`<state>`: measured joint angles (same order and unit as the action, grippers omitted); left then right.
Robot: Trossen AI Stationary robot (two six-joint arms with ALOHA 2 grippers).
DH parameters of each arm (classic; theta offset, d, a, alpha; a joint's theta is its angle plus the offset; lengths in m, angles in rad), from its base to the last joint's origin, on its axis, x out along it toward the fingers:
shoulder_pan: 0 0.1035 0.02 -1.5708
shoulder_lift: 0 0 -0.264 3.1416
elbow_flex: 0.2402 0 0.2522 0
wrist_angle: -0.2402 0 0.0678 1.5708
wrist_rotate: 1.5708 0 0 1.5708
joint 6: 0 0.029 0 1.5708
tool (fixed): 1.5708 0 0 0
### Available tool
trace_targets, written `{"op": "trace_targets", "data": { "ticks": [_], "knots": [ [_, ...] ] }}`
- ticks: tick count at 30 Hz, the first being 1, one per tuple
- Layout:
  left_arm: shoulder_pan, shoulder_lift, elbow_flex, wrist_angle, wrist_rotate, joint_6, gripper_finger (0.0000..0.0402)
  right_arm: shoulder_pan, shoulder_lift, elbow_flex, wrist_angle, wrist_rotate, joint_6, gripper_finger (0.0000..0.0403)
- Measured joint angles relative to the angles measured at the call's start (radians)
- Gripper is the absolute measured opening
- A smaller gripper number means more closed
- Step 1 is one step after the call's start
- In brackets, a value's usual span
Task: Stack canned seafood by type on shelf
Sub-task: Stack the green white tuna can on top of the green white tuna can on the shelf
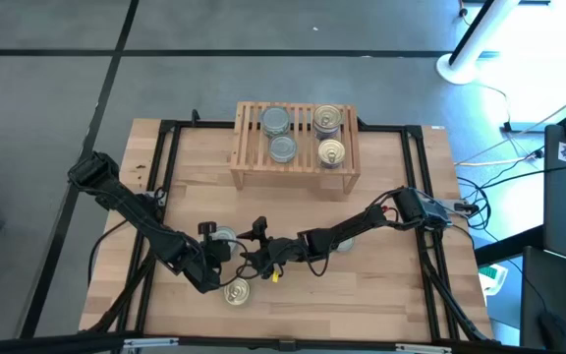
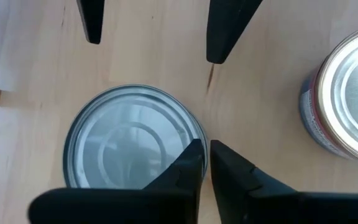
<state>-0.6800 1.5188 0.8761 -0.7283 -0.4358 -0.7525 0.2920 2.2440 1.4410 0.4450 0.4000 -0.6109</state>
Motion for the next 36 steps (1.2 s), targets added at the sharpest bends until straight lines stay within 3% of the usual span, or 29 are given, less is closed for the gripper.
{"op": "trace_targets", "data": {
  "ticks": [6, 16, 28, 36],
  "knots": [
    [0.0, 0.0, 0.0, -0.001, -0.002, 0.0, 0.0003, 0.0, 0.0, 0.0, 0.0, 0.0, 0.0, 0.0287],
    [0.0, -0.001, 0.002, 0.003, -0.003, 0.0, 0.0001, 0.0, 0.0, 0.0, -0.001, -0.087, -0.021, 0.0287],
    [0.0, 0.003, 0.032, 0.002, 0.001, 0.003, 0.0, 0.0, 0.0, 0.0, -0.004, -0.087, -0.031, 0.0287],
    [0.0, 0.002, 0.034, 0.003, -0.007, 0.002, 0.0001, 0.0, 0.0, 0.0, -0.032, -0.087, -0.147, 0.0287]
  ]
}}
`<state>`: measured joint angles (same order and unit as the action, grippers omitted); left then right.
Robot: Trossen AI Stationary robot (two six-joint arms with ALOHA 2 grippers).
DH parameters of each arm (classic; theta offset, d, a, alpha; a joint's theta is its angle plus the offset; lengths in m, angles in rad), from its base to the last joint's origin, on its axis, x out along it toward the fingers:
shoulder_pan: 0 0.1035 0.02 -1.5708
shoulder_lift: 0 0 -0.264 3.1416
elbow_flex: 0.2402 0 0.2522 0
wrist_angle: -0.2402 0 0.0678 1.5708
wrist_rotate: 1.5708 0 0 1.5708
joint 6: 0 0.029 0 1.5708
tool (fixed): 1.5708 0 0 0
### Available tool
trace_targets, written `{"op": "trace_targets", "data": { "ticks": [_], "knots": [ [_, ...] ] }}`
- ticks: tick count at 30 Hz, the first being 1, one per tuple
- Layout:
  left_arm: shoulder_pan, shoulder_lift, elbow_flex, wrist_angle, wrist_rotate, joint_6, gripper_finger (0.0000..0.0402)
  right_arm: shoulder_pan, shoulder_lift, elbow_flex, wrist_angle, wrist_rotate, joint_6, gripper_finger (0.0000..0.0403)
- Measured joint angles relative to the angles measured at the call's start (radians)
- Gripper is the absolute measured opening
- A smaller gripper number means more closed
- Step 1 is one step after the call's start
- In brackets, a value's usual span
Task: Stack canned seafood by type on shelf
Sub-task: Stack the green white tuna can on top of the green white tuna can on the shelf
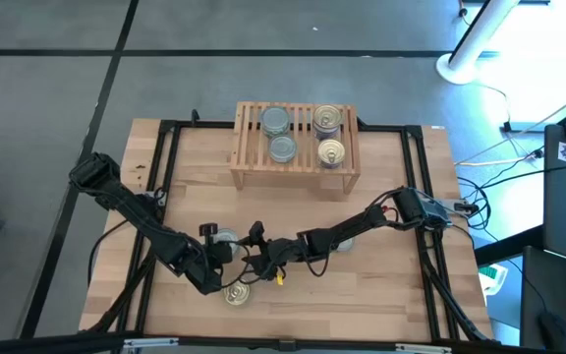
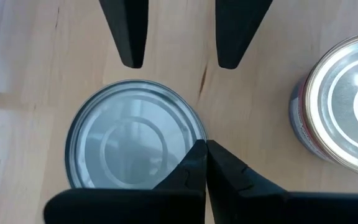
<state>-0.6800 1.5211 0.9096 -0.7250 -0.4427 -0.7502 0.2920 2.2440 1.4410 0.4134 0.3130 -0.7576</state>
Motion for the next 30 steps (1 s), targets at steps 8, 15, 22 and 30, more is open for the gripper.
{"op": "trace_targets", "data": {
  "ticks": [8, 15, 22, 30],
  "knots": [
    [0.012, -0.013, 0.005, 0.005, -0.007, -0.001, 0.0001, 0.0, 0.0, 0.0, -0.001, 0.0, -0.009, 0.0287],
    [0.039, -0.013, 0.005, 0.004, -0.012, -0.001, 0.0001, -0.005, 0.0, 0.0, -0.003, -0.001, -0.009, 0.0287],
    [0.056, -0.031, 0.006, 0.004, -0.015, 0.008, 0.0001, -0.014, 0.0, 0.0, -0.006, 0.026, -0.01, 0.0287],
    [0.068, -0.06, 0.007, 0.009, -0.015, 0.021, 0.0001, -0.013, 0.0, 0.0, -0.022, 0.026, -0.011, 0.0287]
  ]
}}
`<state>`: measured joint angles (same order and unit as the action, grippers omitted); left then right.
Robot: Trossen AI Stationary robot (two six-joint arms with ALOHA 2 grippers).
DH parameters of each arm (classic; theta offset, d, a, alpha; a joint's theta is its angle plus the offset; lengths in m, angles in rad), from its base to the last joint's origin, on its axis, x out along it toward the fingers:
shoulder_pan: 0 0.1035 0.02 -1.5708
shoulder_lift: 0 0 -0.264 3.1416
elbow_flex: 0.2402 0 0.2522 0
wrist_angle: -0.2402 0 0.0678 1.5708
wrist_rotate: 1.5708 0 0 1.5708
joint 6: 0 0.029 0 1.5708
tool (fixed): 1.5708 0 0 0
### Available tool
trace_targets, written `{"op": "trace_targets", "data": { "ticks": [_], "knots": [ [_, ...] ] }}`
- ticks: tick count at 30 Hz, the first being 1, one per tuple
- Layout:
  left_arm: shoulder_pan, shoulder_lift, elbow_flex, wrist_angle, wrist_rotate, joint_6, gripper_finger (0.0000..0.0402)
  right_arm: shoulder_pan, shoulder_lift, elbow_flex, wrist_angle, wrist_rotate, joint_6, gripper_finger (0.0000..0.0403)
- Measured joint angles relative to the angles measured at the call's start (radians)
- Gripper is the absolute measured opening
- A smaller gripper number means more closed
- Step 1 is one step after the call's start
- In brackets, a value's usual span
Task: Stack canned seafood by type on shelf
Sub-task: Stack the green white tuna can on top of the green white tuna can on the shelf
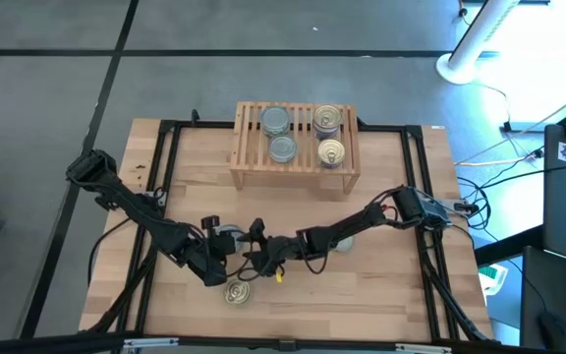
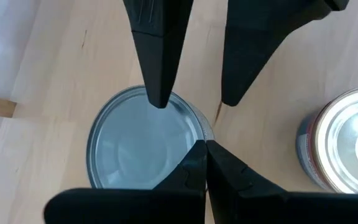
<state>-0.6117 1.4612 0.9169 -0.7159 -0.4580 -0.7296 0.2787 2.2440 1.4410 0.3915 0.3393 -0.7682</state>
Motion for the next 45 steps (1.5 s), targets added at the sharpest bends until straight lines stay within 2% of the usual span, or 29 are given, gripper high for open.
{"op": "trace_targets", "data": {
  "ticks": [10, 23, 28, 33, 45],
  "knots": [
    [-0.001, -0.001, 0.0, 0.002, 0.0, -0.002, 0.0001, -0.019, 0.0, 0.0, 0.0, 0.016, -0.03, 0.0287],
    [-0.001, -0.001, 0.0, 0.002, 0.0, -0.002, 0.0001, -0.018, 0.002, 0.0, -0.028, -0.043, -0.057, 0.0287],
    [-0.001, -0.001, 0.001, 0.02, 0.0, 0.0, 0.0001, -0.018, 0.029, 0.001, 0.018, -0.024, -0.078, 0.0287],
    [-0.001, -0.002, 0.001, 0.029, 0.0, 0.003, 0.0001, -0.017, 0.052, 0.001, 0.044, 0.058, -0.162, 0.0287],
    [-0.001, -0.002, 0.002, 0.069, 0.0, 0.005, 0.0001, -0.017, 0.051, 0.001, 0.105, 0.07, -0.156, 0.028]
  ]
}}
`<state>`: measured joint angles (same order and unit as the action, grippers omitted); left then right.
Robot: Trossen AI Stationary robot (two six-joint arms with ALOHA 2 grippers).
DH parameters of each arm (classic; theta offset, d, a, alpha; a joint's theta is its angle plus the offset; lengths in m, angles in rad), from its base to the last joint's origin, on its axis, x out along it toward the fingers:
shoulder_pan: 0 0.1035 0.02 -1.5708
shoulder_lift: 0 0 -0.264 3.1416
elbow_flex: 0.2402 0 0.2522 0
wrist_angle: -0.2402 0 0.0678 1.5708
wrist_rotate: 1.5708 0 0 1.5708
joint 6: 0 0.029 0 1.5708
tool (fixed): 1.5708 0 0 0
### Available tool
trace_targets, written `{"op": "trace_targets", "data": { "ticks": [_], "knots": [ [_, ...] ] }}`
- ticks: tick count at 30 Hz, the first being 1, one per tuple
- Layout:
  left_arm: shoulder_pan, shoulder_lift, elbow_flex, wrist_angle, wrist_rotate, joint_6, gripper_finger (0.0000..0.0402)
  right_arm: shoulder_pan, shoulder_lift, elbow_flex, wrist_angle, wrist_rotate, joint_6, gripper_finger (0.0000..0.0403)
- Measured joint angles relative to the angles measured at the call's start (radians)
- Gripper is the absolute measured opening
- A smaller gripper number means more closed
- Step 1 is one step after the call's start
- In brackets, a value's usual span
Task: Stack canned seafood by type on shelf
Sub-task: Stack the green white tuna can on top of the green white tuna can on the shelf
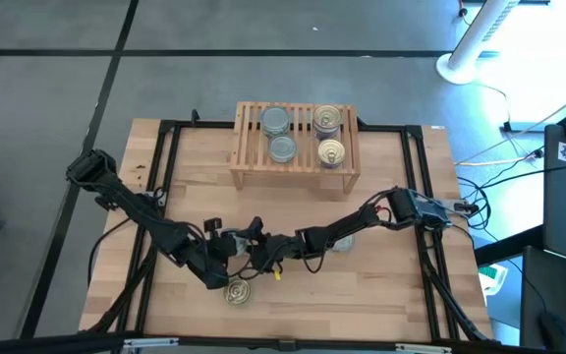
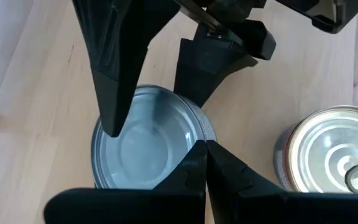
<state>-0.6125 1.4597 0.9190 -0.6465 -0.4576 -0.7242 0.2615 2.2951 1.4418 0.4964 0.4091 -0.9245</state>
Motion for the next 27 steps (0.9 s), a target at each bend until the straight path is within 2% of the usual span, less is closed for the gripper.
{"op": "trace_targets", "data": {
  "ticks": [3, 11, 16, 23, 27],
  "knots": [
    [0.0, 0.0, 0.0, -0.001, 0.0, 0.005, 0.0001, 0.0, 0.0, 0.0, -0.003, 0.0, 0.0, 0.0253],
    [0.0, -0.004, 0.003, 0.01, -0.014, 0.012, 0.0001, 0.011, 0.0, -0.002, -0.011, 0.007, -0.008, 0.0142],
    [0.0, -0.005, 0.003, 0.025, 0.027, -0.011, 0.0023, 0.024, 0.0, -0.002, -0.014, 0.018, -0.005, 0.0142],
    [0.0, -0.008, 0.002, 0.02, 0.043, -0.048, 0.0106, 0.027, 0.0, -0.001, -0.022, 0.028, 0.003, 0.0154],
    [0.0, -0.025, 0.027, 0.002, 0.061, -0.056, 0.0129, 0.031, 0.0, 0.0, -0.022, 0.054, 0.008, 0.0148]
  ]
}}
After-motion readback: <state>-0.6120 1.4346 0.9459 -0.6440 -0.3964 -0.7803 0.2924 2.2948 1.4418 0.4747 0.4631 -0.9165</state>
